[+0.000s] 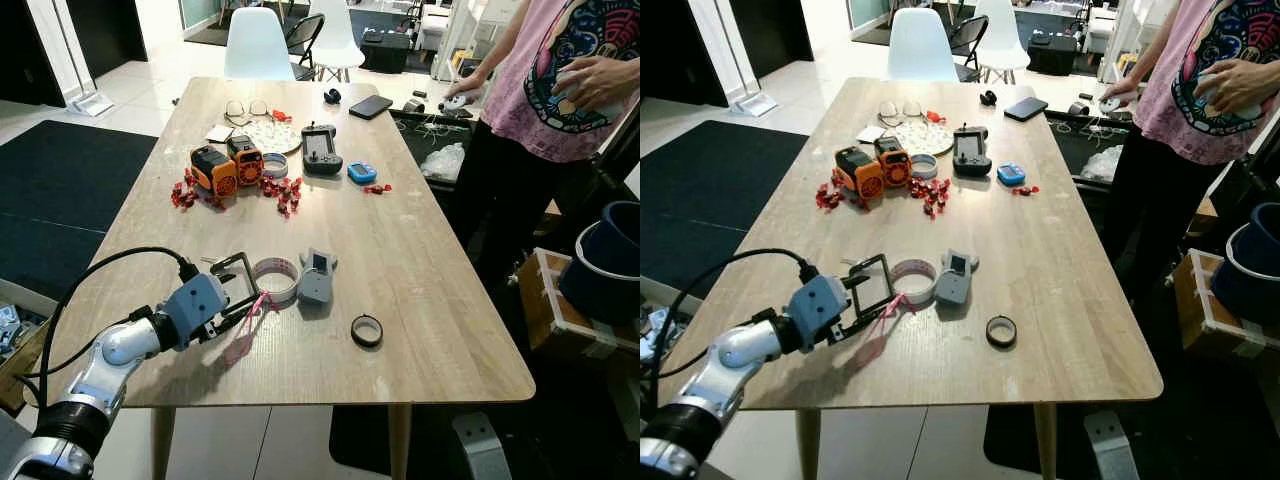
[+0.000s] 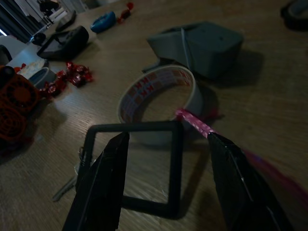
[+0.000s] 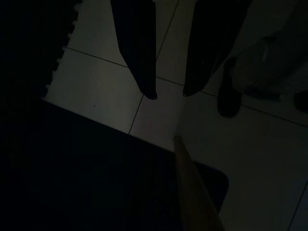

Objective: Hang keys on a hook

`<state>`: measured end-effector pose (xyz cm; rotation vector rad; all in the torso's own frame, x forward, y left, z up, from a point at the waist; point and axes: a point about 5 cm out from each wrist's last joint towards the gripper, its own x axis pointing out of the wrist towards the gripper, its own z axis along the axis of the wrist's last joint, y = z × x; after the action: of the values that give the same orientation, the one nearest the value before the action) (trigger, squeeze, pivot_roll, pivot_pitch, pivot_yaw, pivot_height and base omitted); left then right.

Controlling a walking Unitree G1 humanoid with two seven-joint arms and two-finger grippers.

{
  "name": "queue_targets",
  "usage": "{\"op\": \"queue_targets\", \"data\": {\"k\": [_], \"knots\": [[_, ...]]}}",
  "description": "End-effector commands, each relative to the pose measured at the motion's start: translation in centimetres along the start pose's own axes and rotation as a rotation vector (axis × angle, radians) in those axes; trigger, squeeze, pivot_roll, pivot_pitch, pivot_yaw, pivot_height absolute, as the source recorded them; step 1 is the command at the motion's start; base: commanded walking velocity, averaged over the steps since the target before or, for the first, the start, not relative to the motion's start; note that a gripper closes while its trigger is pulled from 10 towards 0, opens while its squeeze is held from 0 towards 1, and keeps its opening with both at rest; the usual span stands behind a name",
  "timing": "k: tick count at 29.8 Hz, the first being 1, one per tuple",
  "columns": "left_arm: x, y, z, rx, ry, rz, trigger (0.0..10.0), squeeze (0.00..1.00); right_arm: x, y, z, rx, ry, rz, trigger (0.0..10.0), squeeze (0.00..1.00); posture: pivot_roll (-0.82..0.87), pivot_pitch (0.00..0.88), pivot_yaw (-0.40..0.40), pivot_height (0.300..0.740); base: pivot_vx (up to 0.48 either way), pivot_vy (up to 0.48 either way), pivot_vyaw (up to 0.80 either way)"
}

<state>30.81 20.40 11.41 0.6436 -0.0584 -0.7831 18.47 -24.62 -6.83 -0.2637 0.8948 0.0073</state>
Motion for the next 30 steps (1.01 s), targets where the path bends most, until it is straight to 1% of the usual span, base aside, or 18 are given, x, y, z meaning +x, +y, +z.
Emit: {"op": "queue_targets", "data": {"k": [1, 3, 4, 6, 7, 10, 13, 14, 17, 19, 22, 24, 25, 26, 29, 30], "knots": [[-0.3, -0.3, -0.4, 0.039, 0.03, -0.012, 10.0, 0.0, -0.1, -0.1, -0.4, -0.004, 0.011, 0.0, 10.0, 0.0, 0.04, 0.084, -0.062, 0.74, 0.0, 0.0, 0.0], [0.0, -0.4, -0.6, 0.08, 0.06, 0.017, 10.0, 0.0, -0.1, 0.0, -0.4, -0.005, 0.011, 0.001, 10.0, 0.0, 0.04, 0.084, -0.062, 0.74, 0.0, 0.0, 0.0], [0.0, -0.4, -0.6, 0.08, 0.06, 0.017, 10.0, 0.0, -0.1, 0.0, -0.4, -0.005, 0.011, 0.001, 10.0, 0.0, 0.04, 0.084, -0.062, 0.74, 0.0, 0.0, 0.0], [0.3, -0.4, -0.8, 0.106, 0.079, 0.05, 10.0, 0.0, -0.1, 0.0, -0.4, -0.005, 0.01, 0.003, 10.0, 0.0, 0.04, 0.085, -0.062, 0.74, 0.0, 0.0, 0.0], [0.3, -0.4, -0.8, 0.106, 0.079, 0.05, 10.0, 0.0, -0.1, 0.0, -0.4, -0.005, 0.01, 0.003, 10.0, 0.0, 0.04, 0.085, -0.062, 0.74, 0.0, 0.0, 0.0], [0.5, -0.2, -0.7, 0.127, 0.088, 0.098, 10.0, 0.0, -0.1, 0.0, -0.3, -0.008, 0.009, 0.003, 10.0, 0.0, 0.04, 0.086, -0.061, 0.74, 0.0, 0.0, 0.0], [0.5, -0.3, -0.6, 0.122, 0.082, 0.097, 10.0, 0.0, -0.1, 0.0, -0.3, -0.009, 0.009, 0.003, 10.0, 0.0, 0.04, 0.085, -0.061, 0.74, 0.0, 0.0, 0.0], [0.4, -0.9, -0.8, 0.12, 0.082, 0.074, 10.0, 0.0, -0.1, 0.0, -0.4, -0.009, 0.01, 0.003, 10.0, 0.0, 0.04, 0.086, -0.059, 0.74, 0.0, 0.0, 0.0], [0.3, -1.1, -0.8, 0.12, 0.082, 0.068, 10.0, 0.0, -0.1, 0.0, -0.4, -0.009, 0.01, 0.002, 10.0, 0.0, 0.04, 0.086, -0.059, 0.74, 0.0, 0.0, 0.0], [0.3, -1.6, -0.9, 0.123, 0.083, 0.07, 10.0, 0.0, -0.1, 0.0, -0.4, -0.008, 0.011, 0.002, 10.0, 0.0, 0.04, 0.087, -0.058, 0.74, 0.0, 0.0, 0.0], [0.3, -1.8, -1.0, 0.126, 0.084, 0.073, 10.0, 0.0, -0.1, 0.0, -0.4, -0.008, 0.011, 0.002, 10.0, 0.0, 0.04, 0.087, -0.057, 0.74, 0.0, 0.0, 0.0], [0.3, -2.6, -1.1, 0.131, 0.085, 0.055, 10.0, 0.0, -0.1, 0.1, -0.5, -0.008, 0.011, 0.002, 10.0, 0.0, 0.04, 0.086, -0.056, 0.74, 0.0, 0.0, 0.0], [0.3, -2.6, -1.1, 0.131, 0.085, 0.055, 10.0, 0.0, -0.1, 0.1, -0.5, -0.008, 0.011, 0.002, 10.0, 0.0, 0.04, 0.086, -0.056, 0.74, 0.0, 0.0, 0.0], [0.3, -3.0, -1.2, 0.135, 0.086, 0.051, 10.0, 0.0, -0.1, 0.1, -0.5, -0.008, 0.011, 0.002, 10.0, 0.0, 0.04, 0.085, -0.055, 0.74, 0.0, 0.0, 0.0], [0.5, -3.5, -1.2, 0.145, 0.088, 0.062, 10.0, 0.0, -0.1, 0.1, -0.5, -0.008, 0.011, 0.002, 10.0, 0.0, 0.04, 0.083, -0.055, 0.74, 0.0, 0.0, 0.0], [0.6, -3.5, -1.2, 0.155, 0.098, 0.087, 10.0, 0.0, -0.1, 0.1, -0.5, -0.008, 0.011, 0.002, 10.0, 0.0, 0.04, 0.082, -0.054, 0.74, 0.0, 0.0, 0.0]]}}
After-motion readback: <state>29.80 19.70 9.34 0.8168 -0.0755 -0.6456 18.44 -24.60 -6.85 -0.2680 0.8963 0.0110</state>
